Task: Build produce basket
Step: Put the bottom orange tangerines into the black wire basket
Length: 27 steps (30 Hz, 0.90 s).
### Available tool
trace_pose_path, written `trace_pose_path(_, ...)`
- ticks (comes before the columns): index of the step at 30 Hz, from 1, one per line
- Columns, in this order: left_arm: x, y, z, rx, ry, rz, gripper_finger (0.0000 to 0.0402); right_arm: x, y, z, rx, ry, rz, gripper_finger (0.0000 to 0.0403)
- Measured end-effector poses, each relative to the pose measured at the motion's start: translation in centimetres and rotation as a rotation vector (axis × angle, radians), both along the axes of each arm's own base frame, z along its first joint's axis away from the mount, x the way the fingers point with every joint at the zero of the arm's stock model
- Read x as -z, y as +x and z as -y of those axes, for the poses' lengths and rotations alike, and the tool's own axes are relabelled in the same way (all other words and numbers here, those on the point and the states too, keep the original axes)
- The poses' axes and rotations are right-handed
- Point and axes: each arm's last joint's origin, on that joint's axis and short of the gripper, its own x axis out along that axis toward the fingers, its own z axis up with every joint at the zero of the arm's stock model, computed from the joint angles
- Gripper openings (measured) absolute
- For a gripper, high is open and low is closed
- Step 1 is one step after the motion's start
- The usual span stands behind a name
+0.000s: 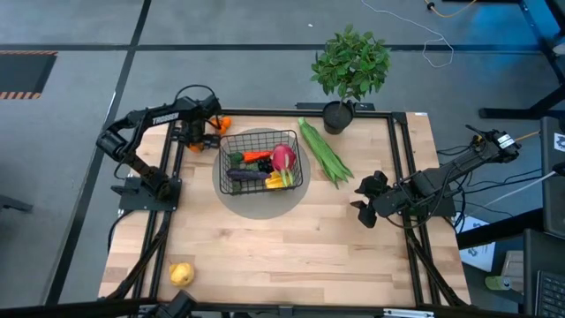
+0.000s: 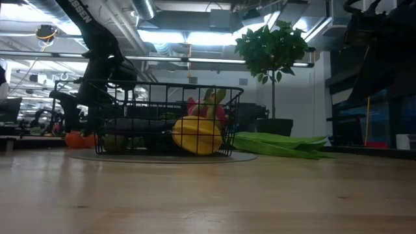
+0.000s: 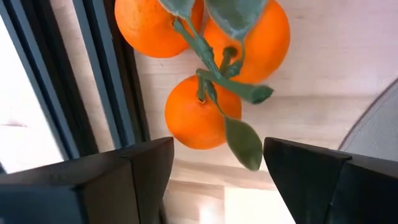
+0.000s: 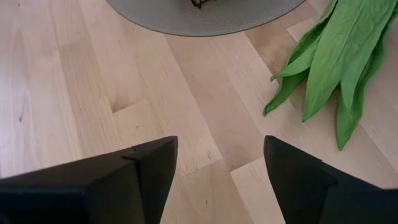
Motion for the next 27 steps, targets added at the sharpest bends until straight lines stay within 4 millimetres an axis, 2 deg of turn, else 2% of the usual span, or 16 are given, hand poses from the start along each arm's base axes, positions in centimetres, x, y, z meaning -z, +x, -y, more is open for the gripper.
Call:
trace_pose_path(11,-0.5,1.5,1.2,0.085,-0.065,0.040,0.0244,0.0,0.0,0.0,-0.018,-0.015,-0.004,0.0227)
trace_pose_path(17,-3.6,2.6,0.2,0.081,-0.015,0.040,0.0243,0.0,0.0,0.0,-0.021,-0.017,-0.004,0.0227)
trace_pose_path(21,-5.7,3.2,-0.7,0.148,0.057,0.040,0.0246,0.5,-0.2,0.1,-0.019,-0.022,-0.018,0.0227)
trace_pose_path(27,-6.5,3.3,-1.2,0.180,0.120,-0.011,0.0251,1.6,-0.5,0.2,0.002,-0.007,-0.049,0.0227)
